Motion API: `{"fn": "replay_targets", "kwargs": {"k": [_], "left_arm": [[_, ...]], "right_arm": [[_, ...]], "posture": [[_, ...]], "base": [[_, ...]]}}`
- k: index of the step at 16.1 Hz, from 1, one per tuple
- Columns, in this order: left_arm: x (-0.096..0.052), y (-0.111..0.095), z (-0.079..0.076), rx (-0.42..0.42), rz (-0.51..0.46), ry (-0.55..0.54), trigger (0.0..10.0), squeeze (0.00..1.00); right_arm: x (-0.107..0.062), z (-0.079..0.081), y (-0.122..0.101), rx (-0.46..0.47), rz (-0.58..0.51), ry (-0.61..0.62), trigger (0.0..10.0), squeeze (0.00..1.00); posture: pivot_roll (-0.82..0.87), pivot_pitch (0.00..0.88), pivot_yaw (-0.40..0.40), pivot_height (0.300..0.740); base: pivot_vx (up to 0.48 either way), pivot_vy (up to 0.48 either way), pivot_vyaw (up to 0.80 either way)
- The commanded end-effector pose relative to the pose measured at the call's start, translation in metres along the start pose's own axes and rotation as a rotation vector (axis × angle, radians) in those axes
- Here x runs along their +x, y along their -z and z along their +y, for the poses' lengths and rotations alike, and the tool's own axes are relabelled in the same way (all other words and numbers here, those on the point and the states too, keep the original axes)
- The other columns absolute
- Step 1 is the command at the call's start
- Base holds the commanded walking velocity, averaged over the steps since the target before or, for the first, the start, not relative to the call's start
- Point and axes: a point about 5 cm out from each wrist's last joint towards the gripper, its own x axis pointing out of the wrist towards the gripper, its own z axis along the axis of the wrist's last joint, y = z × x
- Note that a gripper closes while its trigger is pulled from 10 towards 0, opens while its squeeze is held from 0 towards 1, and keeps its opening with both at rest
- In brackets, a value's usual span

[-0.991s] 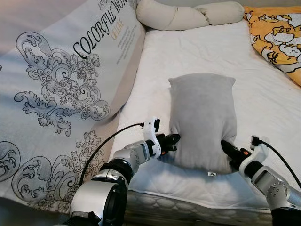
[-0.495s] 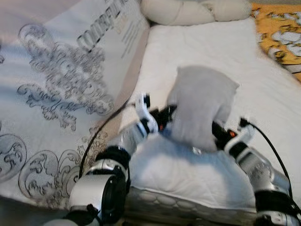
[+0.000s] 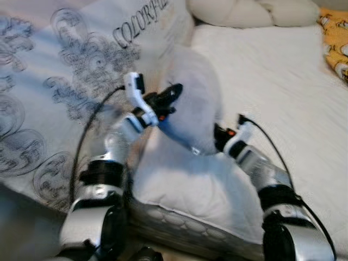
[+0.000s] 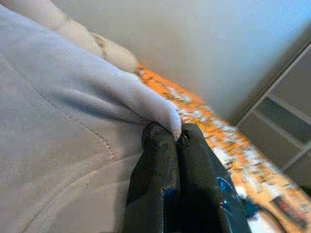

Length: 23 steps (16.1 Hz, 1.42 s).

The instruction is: Clean up the room

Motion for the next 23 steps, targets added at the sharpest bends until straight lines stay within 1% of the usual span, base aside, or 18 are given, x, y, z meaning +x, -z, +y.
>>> {"fn": "replay_targets", "kwargs": {"k": [1, 2, 3, 4, 5, 6, 7, 8, 9, 10, 12, 13, 17, 19, 20, 21, 22, 23], "left_arm": [[-0.006, -0.001, -0.005, 0.069, 0.053, 0.043, 0.0, 0.0], [-0.016, 0.005, 0.004, 0.091, 0.093, -0.001, 0.0, 0.0], [-0.026, 0.017, 0.018, 0.135, 0.158, -0.064, 0.0, 0.0], [-0.039, 0.034, 0.037, 0.195, 0.243, -0.159, 0.0, 0.0], [-0.053, 0.046, 0.056, 0.278, 0.323, -0.26, 0.0, 0.0], [-0.068, 0.054, 0.072, 0.397, 0.402, -0.361, 0.0, 0.0], [-0.074, 0.053, 0.078, 0.442, 0.428, -0.4, 0.0, 0.0], [-0.076, 0.049, 0.081, 0.483, 0.433, -0.435, 0.0, 0.0], [-0.075, 0.043, 0.083, 0.52, 0.435, -0.45, 0.0, 0.0], [-0.075, 0.041, 0.084, 0.53, 0.432, -0.454, 0.0, 0.0], [-0.069, 0.029, 0.088, 0.657, 0.43, -0.484, 0.0, 0.0], [-0.066, 0.022, 0.09, 0.72, 0.413, -0.514, 0.0, 0.0], [-0.051, 0.005, 0.085, 0.829, 0.332, -0.532, 0.0, 0.0], [-0.048, -0.002, 0.085, 0.867, 0.311, -0.556, 0.0, 0.0], [-0.048, -0.005, 0.084, 0.886, 0.299, -0.565, 0.0, 0.0], [-0.048, -0.012, 0.085, 0.916, 0.276, -0.584, 0.0, 0.0], [-0.047, -0.025, 0.083, 0.965, 0.233, -0.592, 0.0, 0.0], [-0.045, -0.032, 0.082, 0.992, 0.204, -0.597, 0.0, 0.0]], "right_arm": [[0.013, 0.013, 0.004, -0.067, 0.027, -0.006, 0.0, 0.0], [0.018, 0.016, 0.012, -0.11, 0.063, 0.023, 0.0, 0.0], [0.02, 0.016, 0.019, -0.15, 0.086, 0.07, 0.0, 0.0], [0.022, 0.016, 0.025, -0.179, 0.106, 0.123, 0.0, 0.0], [0.022, 0.016, 0.033, -0.192, 0.121, 0.159, 0.0, 0.0], [0.023, 0.02, 0.045, -0.207, 0.142, 0.17, 0.0, 0.0], [0.025, 0.024, 0.051, -0.21, 0.15, 0.167, 0.0, 0.0], [0.026, 0.028, 0.057, -0.213, 0.151, 0.165, 0.0, 0.0], [0.028, 0.033, 0.062, -0.221, 0.147, 0.162, 0.0, 0.0], [0.028, 0.034, 0.063, -0.224, 0.143, 0.166, 0.0, 0.0], [0.03, 0.039, 0.066, -0.229, 0.097, 0.173, 0.0, 0.0], [0.028, 0.037, 0.065, -0.236, 0.068, 0.194, 0.0, 0.0], [0.02, 0.027, 0.063, -0.263, -0.022, 0.248, 0.0, 0.0], [0.018, 0.029, 0.07, -0.278, -0.03, 0.245, 0.0, 0.0], [0.018, 0.03, 0.071, -0.303, -0.04, 0.241, 0.0, 0.0], [0.018, 0.034, 0.072, -0.339, -0.057, 0.231, 0.0, 0.0], [0.017, 0.036, 0.069, -0.341, -0.104, 0.224, 0.0, 0.0], [0.017, 0.037, 0.067, -0.343, -0.129, 0.225, 0.0, 0.0]], "posture": [[0.01, 0.0, 0.045, 0.74], [0.03, 0.0, 0.036, 0.74], [0.03, 0.0, 0.029, 0.74], [0.04, 0.0, 0.022, 0.74], [0.05, 0.0, 0.011, 0.74], [0.05, 0.0, 0.008, 0.74], [0.05, 0.0, 0.008, 0.74], [0.04, 0.0, 0.008, 0.74], [0.04, 0.0, 0.01, 0.74], [0.04, 0.0, 0.01, 0.74], [0.02, 0.0, 0.016, 0.74], [0.01, 0.0, 0.021, 0.74], [-0.01, 0.0, 0.033, 0.74], [-0.02, 0.0, 0.036, 0.74], [-0.02, 0.0, 0.037, 0.74], [-0.02, 0.0, 0.037, 0.74], [-0.02, 0.0, 0.035, 0.74], [-0.02, 0.0, 0.035, 0.74]], "base": [[0.0, 0.0, 0.0], [0.0, 0.0, 0.0], [0.0, 0.0, 0.0], [0.0, 0.0, 0.0], [0.0, 0.0, 0.0], [0.0, 0.0, 0.0], [0.0, 0.0, 0.0], [0.0, 0.0, 0.0], [0.0, 0.0, 0.0], [0.0, 0.0, 0.0], [0.0, 0.0, 0.0], [0.0, 0.0, 0.0], [0.0, 0.0, 0.0], [0.0, 0.0, 0.0], [0.0, 0.0, 0.0], [0.0, 0.0, 0.0], [0.0, 0.0, 0.0], [0.0, 0.0, 0.0]]}}
